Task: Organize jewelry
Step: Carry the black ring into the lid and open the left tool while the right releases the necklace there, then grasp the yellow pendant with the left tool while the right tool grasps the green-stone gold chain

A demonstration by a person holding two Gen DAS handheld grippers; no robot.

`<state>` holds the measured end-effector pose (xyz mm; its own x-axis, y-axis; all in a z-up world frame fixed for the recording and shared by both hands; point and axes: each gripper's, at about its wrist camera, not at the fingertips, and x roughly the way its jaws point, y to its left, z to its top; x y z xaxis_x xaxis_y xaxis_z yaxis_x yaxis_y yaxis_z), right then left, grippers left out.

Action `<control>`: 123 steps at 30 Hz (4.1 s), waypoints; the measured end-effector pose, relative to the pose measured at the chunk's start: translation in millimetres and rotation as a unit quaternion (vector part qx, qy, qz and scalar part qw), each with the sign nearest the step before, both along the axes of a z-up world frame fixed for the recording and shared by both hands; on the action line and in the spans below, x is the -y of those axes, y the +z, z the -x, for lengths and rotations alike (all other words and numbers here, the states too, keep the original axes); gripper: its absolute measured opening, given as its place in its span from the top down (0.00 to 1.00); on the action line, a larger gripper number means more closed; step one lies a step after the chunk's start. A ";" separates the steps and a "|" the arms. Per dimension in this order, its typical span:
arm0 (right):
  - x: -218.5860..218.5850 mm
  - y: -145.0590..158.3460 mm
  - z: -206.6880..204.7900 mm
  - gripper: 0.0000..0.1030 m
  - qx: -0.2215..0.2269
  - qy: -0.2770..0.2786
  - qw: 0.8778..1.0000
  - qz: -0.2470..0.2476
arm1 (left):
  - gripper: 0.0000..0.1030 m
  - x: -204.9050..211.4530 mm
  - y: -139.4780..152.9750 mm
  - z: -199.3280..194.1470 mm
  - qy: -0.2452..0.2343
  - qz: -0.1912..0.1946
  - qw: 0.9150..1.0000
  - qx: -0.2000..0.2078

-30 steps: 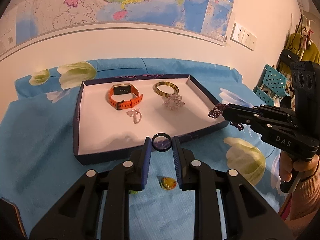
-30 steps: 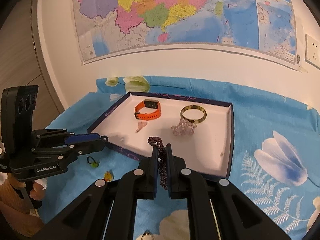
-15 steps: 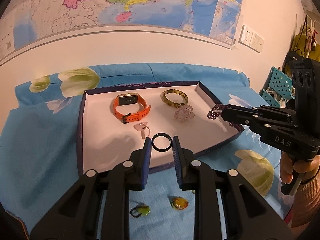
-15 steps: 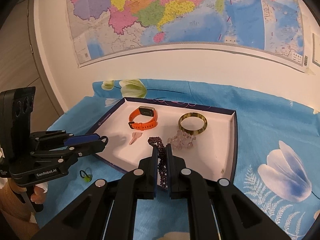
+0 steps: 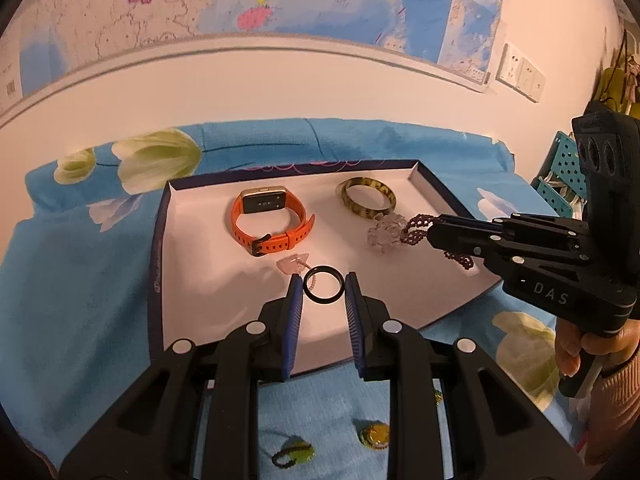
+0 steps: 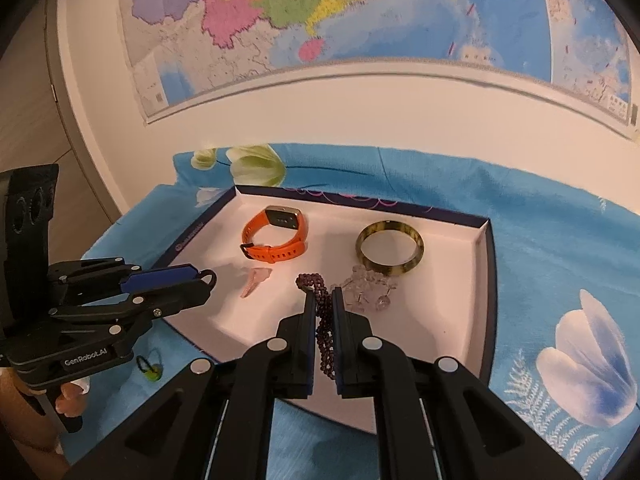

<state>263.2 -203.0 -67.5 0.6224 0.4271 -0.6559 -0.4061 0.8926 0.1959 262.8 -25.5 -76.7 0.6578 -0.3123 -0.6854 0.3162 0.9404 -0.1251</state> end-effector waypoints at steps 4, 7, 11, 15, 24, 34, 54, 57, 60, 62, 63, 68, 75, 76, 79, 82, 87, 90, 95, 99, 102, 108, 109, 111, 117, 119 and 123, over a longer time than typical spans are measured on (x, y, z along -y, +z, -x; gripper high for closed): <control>-3.7 -8.6 -9.4 0.94 -0.011 -0.002 1.000 0.007 | 0.79 0.4 -5.7 -8.9 0.002 -0.002 1.000 -0.009; -6.1 -12.5 -13.9 0.94 -0.015 -0.003 1.000 0.011 | 0.79 1.3 -9.2 -14.6 0.004 -0.004 1.000 -0.015; -8.5 -17.1 -20.7 0.94 -0.020 -0.005 1.000 0.016 | 0.79 2.0 -16.8 -21.1 0.009 -0.010 1.000 -0.024; -10.4 -22.2 -26.4 0.94 -0.027 -0.008 0.999 0.020 | 0.79 3.9 -24.1 -24.0 0.009 -0.016 0.999 -0.031; -12.5 -26.9 -32.9 0.92 -0.028 -0.024 0.999 0.034 | 0.78 2.8 -35.9 -32.7 0.018 -0.019 0.998 -0.050; -3.1 -13.6 -24.2 0.92 -0.006 -0.039 0.999 0.025 | 0.70 -1.4 -27.2 -27.0 0.028 -0.014 0.999 -0.033; -1.2 8.7 56.9 0.74 0.015 0.021 1.000 -0.011 | 0.61 -20.8 16.1 58.8 0.000 0.001 0.999 0.050; -3.1 1.8 67.2 0.74 0.005 0.026 1.000 -0.008 | 0.61 -20.6 10.4 72.5 -0.008 -0.002 0.999 0.046; -3.1 -6.9 74.9 0.74 -0.010 0.029 0.999 -0.012 | 0.60 -19.1 3.4 82.3 -0.017 0.000 0.999 0.039; -4.1 -13.2 80.4 0.74 -0.020 0.031 0.999 -0.013 | 0.60 -16.6 -3.9 89.0 -0.025 -0.002 0.999 0.032; -5.0 -15.9 82.2 0.74 -0.025 0.033 0.999 -0.014 | 0.60 -14.9 -6.8 91.8 -0.028 -0.004 0.999 0.030; -13.2 -29.4 89.5 0.74 -0.044 0.047 0.998 -0.012 | 0.60 -5.8 -20.1 101.7 -0.047 -0.011 0.999 0.014; -25.0 -36.6 90.7 0.74 -0.053 0.055 0.997 -0.011 | 0.61 5.5 -30.2 102.3 -0.064 -0.018 0.998 -0.006; -26.1 -37.1 90.5 0.74 -0.053 0.054 0.997 -0.011 | 0.61 5.6 -30.6 101.3 -0.064 -0.018 0.998 -0.008; -29.1 -38.9 88.1 0.74 -0.058 0.054 0.997 -0.010 | 0.61 6.8 -31.9 99.0 -0.066 -0.015 0.998 -0.017; -31.1 -40.9 85.5 0.74 -0.063 0.052 0.997 -0.007 | 0.62 9.2 -34.8 95.6 -0.067 -0.016 0.997 -0.027; -32.3 -42.4 83.2 0.75 -0.069 0.048 0.996 -0.005 | 0.66 10.5 -38.8 89.7 -0.070 -0.006 0.997 -0.043; -32.8 -42.9 82.4 0.80 -0.070 0.047 0.996 -0.004 | 0.69 10.2 -42.5 85.6 -0.065 0.002 0.996 -0.057; -34.2 -43.3 81.9 0.90 -0.072 0.048 0.996 0.000 | 0.76 9.5 -43.7 83.2 -0.060 0.004 0.996 -0.061; -35.1 -43.1 82.9 0.91 -0.070 0.051 0.996 0.002 | 0.82 7.9 -44.1 81.5 -0.055 0.005 0.996 -0.063; -34.7 -42.3 83.7 0.91 -0.068 0.051 0.996 0.003 | 0.83 8.4 -43.6 81.6 -0.052 0.003 0.997 -0.061; -29.4 -38.2 86.2 0.92 -0.060 0.047 0.997 -0.001 | 0.85 9.1 -41.4 83.0 -0.052 0.006 0.997 -0.055; -28.5 -37.4 86.7 0.92 -0.059 0.047 0.997 -0.001 | 0.85 9.3 -40.4 83.4 -0.053 0.006 0.997 -0.053; -25.6 -35.0 87.6 0.92 -0.055 0.044 0.997 -0.003 | 0.92 9.1 -37.2 84.6 -0.055 0.010 0.997 -0.049; -20.0 -26.0 90.0 0.92 -0.042 0.040 0.998 -0.010 | 0.93 9.7 -28.0 86.8 -0.060 0.015 0.997 -0.036; -19.1 -23.9 90.8 0.92 -0.039 0.040 0.998 -0.010 | 0.90 9.5 -27.9 87.5 -0.060 0.012 0.998 -0.035; -17.7 -23.8 90.4 0.92 -0.038 0.038 0.998 -0.010 | 0.72 9.0 -31.5 88.0 -0.061 0.008 0.997 -0.036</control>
<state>172.8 -185.3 -91.3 0.5362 0.4853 -0.6907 -0.4564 0.8550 0.2464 174.8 -34.5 -108.1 0.5628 -0.3978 -0.7246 0.4179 0.8932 -0.1658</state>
